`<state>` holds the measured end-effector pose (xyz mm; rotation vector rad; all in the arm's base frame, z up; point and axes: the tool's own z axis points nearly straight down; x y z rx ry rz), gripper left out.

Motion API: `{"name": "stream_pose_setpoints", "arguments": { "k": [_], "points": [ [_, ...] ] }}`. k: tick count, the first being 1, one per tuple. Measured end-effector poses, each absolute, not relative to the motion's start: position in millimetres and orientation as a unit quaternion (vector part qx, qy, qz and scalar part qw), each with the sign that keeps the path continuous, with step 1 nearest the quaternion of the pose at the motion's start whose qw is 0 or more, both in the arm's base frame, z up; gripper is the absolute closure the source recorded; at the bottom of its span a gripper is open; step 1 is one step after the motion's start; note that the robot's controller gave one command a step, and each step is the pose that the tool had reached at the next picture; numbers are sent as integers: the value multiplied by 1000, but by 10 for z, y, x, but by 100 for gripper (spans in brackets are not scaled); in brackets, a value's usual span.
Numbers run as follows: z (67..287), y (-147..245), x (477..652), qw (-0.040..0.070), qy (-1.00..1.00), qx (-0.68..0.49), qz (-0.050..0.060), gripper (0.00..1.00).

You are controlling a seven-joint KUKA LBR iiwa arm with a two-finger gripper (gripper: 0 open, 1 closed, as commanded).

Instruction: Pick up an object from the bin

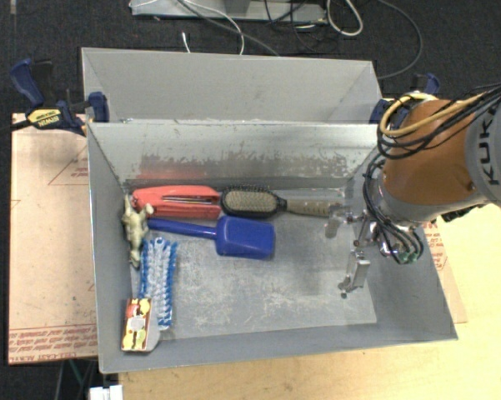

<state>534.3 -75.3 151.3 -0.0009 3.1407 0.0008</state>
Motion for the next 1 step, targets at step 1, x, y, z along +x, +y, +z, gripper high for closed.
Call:
{"name": "stream_pose_setpoints", "arguments": {
  "k": [1],
  "points": [
    [717, -494, 6203, 3, 999, 36, 1, 0]
  ]
}}
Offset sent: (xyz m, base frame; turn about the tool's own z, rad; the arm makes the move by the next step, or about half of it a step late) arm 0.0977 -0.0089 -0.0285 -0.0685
